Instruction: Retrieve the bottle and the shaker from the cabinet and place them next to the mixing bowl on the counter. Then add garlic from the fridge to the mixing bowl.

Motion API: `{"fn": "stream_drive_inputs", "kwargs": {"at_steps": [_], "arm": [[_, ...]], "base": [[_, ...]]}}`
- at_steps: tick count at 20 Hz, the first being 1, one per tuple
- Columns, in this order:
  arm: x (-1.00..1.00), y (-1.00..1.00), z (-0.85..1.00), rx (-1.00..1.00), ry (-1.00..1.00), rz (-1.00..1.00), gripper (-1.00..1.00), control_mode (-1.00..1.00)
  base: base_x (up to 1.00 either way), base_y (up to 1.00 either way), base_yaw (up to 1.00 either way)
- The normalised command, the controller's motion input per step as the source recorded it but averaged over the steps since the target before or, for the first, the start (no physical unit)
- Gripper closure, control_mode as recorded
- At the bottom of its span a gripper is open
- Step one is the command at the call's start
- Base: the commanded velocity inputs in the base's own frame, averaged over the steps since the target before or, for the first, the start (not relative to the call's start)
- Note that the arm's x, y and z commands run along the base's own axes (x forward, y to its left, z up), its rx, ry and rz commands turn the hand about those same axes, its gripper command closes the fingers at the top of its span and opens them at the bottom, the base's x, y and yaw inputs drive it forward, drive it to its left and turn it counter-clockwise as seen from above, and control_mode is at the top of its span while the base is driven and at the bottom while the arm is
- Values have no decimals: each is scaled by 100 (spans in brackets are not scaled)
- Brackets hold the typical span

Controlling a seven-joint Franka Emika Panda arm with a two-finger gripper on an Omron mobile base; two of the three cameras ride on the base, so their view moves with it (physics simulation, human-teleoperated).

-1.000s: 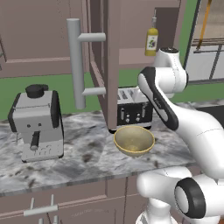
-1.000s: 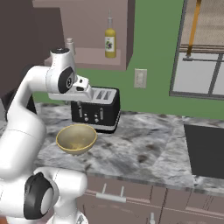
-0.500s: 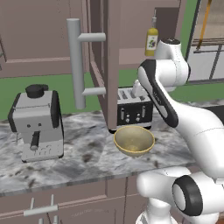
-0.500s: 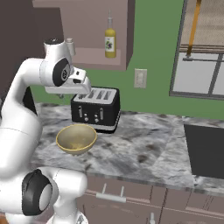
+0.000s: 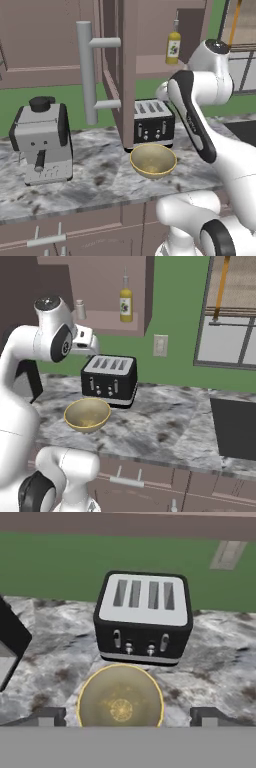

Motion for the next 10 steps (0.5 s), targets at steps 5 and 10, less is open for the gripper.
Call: {"fn": "stream_drive_inputs", "kwargs": {"at_steps": [5, 10], "arm": [[0, 19, 33, 1, -29, -5, -100, -100], [0, 25, 44, 0, -14, -1, -100, -100]], "base": [[0, 0, 0], [0, 0, 0]]}}
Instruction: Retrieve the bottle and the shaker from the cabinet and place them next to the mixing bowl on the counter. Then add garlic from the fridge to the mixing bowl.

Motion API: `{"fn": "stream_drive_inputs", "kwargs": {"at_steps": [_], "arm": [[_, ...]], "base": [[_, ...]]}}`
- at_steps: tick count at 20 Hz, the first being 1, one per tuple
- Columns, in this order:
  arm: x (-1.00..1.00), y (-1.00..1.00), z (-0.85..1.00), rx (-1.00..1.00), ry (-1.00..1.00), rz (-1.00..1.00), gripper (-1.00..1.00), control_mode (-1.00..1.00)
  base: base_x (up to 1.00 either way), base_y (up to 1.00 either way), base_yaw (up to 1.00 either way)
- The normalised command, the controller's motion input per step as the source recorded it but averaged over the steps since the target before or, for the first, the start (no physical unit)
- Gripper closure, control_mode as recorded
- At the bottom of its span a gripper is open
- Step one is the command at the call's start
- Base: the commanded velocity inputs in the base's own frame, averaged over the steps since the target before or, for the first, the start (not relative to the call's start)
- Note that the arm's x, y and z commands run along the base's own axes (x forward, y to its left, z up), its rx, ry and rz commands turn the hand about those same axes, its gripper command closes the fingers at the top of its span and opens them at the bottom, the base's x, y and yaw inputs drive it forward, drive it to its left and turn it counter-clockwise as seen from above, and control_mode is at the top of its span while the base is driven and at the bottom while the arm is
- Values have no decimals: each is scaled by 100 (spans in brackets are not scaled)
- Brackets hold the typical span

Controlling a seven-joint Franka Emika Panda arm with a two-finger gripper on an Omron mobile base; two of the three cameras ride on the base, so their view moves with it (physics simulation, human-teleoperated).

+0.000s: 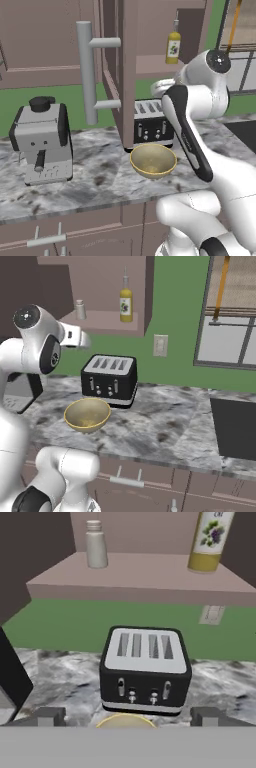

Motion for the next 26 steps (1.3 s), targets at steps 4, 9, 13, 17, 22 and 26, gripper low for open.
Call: {"fn": "stream_drive_inputs", "kwargs": {"at_steps": [4, 9, 13, 17, 22, 26], "arm": [[11, 10, 21, 0, 0, 6, -100, -100], [0, -1, 33, 0, 1, 17, -100, -100], [0, 0, 3, 0, 0, 16, -100, -100], [11, 1, 18, 0, -1, 10, -100, -100], [20, 0, 7, 2, -3, 5, -100, -100], [17, 20, 12, 3, -5, 0, -100, -100]], "base": [[0, 0, 0], [0, 0, 0], [0, 0, 0], [0, 0, 0], [0, 0, 0], [0, 0, 0]]}}
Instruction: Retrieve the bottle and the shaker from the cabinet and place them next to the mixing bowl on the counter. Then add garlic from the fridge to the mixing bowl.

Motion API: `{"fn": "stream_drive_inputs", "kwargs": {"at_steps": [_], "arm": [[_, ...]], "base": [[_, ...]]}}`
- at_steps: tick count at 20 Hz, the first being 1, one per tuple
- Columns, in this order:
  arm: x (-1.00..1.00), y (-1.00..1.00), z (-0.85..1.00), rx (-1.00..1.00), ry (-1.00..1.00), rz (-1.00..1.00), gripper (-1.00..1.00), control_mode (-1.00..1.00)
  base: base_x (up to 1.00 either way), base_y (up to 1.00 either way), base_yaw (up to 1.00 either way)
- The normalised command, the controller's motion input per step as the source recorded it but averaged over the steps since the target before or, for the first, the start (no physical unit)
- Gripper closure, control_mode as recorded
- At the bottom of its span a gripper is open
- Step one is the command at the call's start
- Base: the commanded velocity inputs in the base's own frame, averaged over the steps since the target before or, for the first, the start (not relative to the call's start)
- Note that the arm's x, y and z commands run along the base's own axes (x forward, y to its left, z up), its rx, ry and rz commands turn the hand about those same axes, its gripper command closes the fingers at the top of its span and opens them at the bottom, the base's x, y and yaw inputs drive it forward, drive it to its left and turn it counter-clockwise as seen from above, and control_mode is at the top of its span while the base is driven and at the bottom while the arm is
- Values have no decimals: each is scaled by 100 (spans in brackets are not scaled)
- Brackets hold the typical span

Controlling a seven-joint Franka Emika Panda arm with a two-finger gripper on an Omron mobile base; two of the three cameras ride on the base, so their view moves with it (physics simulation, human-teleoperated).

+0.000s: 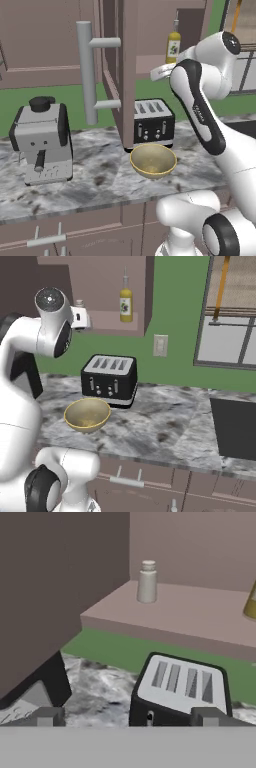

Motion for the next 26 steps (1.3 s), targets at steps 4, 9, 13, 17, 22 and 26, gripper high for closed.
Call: {"fn": "stream_drive_inputs", "kwargs": {"at_steps": [4, 9, 13, 17, 22, 26], "arm": [[40, 26, 24, 2, -1, 0, -100, -100], [45, 20, 32, 0, 0, 0, -100, -100], [55, 0, 7, 2, 1, 0, -100, -100], [23, 0, -6, 0, 1, 0, -100, -100], [19, 0, -38, 0, 0, 0, -100, -100], [21, 0, -6, 1, 0, 1, -100, -100]], "base": [[0, 0, 0], [0, 0, 0], [0, 0, 0], [0, 0, 0], [0, 0, 0], [0, 0, 0]]}}
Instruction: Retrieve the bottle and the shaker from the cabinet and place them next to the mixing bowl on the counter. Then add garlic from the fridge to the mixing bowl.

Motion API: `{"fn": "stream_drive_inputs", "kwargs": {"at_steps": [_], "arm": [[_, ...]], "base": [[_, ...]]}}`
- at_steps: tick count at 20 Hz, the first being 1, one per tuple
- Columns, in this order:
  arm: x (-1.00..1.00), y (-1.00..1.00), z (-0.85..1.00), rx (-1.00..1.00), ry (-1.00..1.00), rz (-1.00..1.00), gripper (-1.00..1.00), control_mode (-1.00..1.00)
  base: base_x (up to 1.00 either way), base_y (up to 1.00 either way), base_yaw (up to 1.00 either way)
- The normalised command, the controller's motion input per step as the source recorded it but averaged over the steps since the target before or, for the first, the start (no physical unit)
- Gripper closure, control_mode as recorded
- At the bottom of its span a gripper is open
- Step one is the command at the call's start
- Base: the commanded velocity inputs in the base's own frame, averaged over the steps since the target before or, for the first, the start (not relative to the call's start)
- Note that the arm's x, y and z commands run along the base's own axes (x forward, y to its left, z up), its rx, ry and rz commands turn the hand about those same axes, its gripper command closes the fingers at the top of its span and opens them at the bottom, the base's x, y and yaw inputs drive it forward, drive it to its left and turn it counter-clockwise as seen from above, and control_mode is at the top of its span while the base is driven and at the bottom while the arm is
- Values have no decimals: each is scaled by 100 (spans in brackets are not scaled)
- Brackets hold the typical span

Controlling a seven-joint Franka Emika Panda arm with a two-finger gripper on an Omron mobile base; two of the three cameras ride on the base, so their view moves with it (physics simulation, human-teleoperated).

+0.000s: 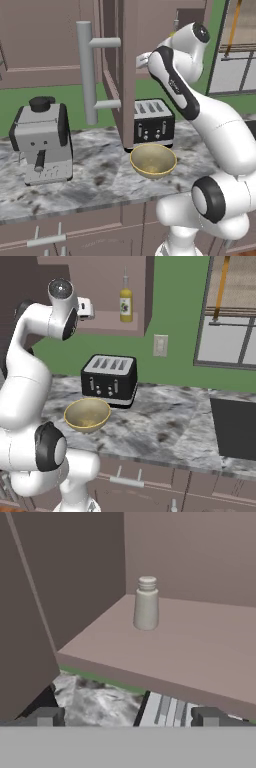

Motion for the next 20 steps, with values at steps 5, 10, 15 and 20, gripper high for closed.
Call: {"fn": "stream_drive_inputs", "kwargs": {"at_steps": [5, 10, 15, 20], "arm": [[35, 0, 3, 4, 0, 2, -100, -100], [39, 4, 0, 3, 0, 0, -100, -100], [40, 8, 5, 1, 4, 0, -100, -100], [41, 7, 4, 0, 0, 0, -100, -100]], "base": [[0, 0, 0], [0, 0, 0], [0, 0, 0], [0, 0, 0]]}}
